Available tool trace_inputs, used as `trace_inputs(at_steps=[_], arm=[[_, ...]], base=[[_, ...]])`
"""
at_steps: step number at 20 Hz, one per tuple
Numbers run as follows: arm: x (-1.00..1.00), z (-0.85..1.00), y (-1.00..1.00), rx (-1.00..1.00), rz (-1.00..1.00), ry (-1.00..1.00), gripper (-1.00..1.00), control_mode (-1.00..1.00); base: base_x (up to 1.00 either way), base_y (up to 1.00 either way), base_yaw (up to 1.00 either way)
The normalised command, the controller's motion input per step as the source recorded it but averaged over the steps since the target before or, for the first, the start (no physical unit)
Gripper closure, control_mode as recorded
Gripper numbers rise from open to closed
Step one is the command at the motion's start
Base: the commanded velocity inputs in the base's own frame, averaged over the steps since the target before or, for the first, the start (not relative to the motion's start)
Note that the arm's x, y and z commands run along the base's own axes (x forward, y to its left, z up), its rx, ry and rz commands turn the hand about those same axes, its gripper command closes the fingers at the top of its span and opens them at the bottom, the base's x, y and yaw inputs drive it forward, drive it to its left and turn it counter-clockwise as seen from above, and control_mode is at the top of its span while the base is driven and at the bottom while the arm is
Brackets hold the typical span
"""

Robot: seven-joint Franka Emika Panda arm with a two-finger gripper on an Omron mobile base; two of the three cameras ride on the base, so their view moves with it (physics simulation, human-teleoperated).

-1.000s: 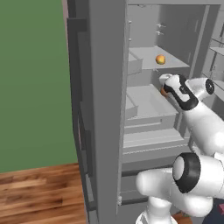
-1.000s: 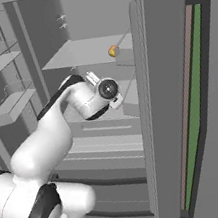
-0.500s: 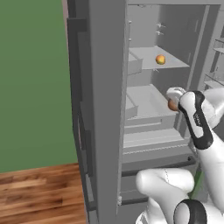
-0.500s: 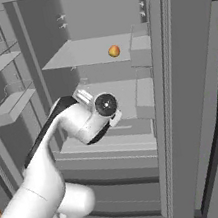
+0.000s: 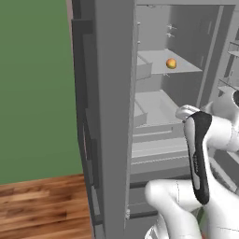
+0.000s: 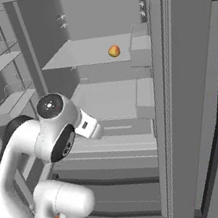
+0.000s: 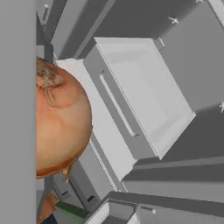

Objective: Place the cold items (mango and onion) from the fridge in one tupperware on the dining counter. Place the warm items (hot dog and kebab skewer) in the stove area in another tupperware.

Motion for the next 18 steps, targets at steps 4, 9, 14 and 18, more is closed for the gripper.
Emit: trace_inputs(at_steps=[4,9,14,18], arm=[[-1.0,-0.36,-0.32,-0.06,0.0,0.01,1.0,-1.0],[-0.39,-0.46,0.36,-0.17,0.02,0.02,1.0,-1.0],[0.08,-0.15,0.66,-0.3,0.0,0.29,1.0,-1.0],[0.01,-0.19,0.29,-0.2,0.11,0.15,1.0,-1.0]], base=[[0.0,0.0,0.0],[0.0,0.0,0.0],[0.0,0.0,0.0],[0.0,0.0,0.0]])
